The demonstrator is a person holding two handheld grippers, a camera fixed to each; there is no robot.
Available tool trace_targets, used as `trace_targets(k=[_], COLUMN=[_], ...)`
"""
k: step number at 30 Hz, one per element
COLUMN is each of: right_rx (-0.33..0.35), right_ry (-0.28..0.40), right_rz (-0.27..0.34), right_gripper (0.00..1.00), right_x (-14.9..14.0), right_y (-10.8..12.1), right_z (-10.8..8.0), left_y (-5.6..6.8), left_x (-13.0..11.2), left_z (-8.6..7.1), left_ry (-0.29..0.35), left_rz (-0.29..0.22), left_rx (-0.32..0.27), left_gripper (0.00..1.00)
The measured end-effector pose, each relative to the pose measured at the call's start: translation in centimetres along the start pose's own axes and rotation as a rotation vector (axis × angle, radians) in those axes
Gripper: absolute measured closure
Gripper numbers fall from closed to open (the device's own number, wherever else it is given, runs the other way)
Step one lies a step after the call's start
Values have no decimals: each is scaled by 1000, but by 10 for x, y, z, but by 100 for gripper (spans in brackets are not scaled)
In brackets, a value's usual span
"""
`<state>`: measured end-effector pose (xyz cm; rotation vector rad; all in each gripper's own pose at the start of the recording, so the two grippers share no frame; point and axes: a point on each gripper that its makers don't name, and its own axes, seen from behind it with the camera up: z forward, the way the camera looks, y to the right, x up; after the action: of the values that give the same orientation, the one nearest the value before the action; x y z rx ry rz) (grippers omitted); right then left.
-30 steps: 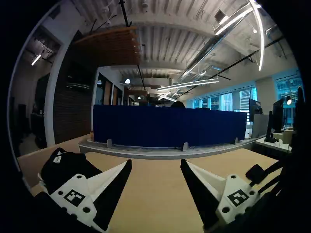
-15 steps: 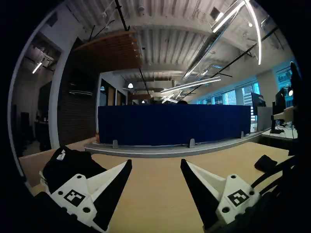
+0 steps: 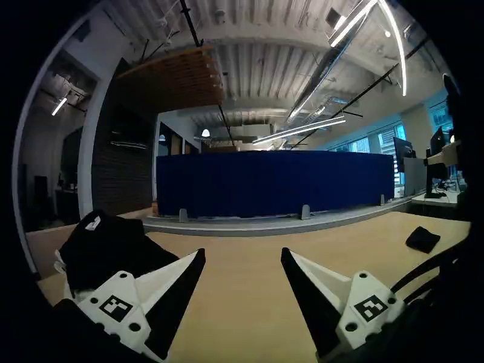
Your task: Fold towel
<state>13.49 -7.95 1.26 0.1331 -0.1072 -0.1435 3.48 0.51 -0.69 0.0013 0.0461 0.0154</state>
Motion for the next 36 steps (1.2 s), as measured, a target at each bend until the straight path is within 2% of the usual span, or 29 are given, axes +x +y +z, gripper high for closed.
trace_targets(k=[11, 20, 26, 36], right_rx=[11, 10, 10, 0], right_ry=[-10, -7, -2, 47], right_rz=[-24, -24, -11, 21], right_gripper=[0, 0, 0, 0], right_x=[-8, -4, -4, 10], right_y=[-11, -12, -10, 3], right_z=[5, 5, 5, -5], left_y=[-5, -3, -2, -2], left_x=[-23, -35, -35, -35], left_z=[3, 4, 5, 5], left_ry=[-8, -33, -46, -47], left_rz=[-12, -20, -19, -17], left_rx=[9, 1, 1, -1], left_gripper=[7, 7, 7, 7])
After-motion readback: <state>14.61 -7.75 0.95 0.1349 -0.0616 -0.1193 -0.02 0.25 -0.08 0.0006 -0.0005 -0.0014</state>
